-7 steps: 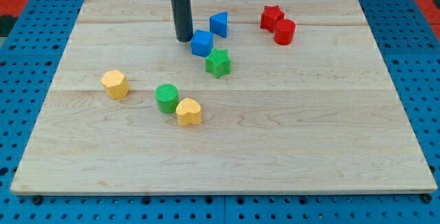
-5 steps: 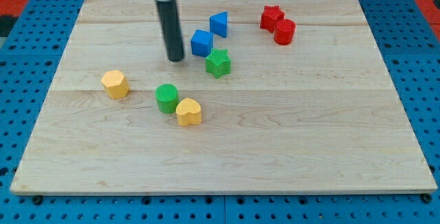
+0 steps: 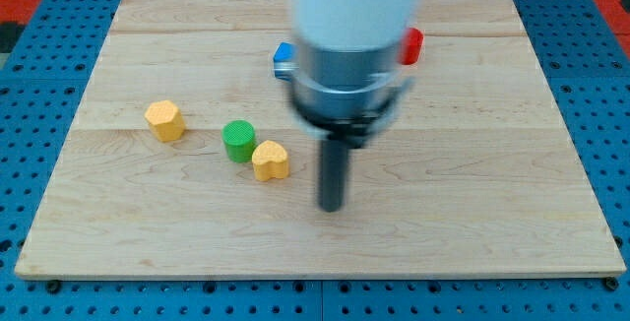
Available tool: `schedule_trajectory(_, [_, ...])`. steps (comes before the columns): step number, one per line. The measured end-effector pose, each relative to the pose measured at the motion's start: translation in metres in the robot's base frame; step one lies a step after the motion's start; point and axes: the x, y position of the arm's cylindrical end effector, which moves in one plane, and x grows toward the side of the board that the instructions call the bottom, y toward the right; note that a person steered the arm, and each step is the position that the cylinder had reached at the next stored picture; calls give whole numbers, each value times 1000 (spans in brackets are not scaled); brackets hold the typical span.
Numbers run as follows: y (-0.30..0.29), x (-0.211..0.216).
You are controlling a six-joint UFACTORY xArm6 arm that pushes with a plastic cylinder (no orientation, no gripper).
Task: Push the yellow heart right to the green circle
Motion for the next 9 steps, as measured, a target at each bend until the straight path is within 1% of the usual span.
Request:
schedule_trajectory(1, [-51, -10])
schedule_trajectory(2, [-18, -15])
schedule_trajectory(3, [-59, -46])
schedule_trajectory(4, [-67, -70])
schedule_trajectory(5, [-35, -69])
schedule_trajectory(6, [-31, -67])
schedule_trajectory(7, [-41, -75])
schedule_trajectory(8, [-29, -83])
schedule_trajectory(9, [-28, -61])
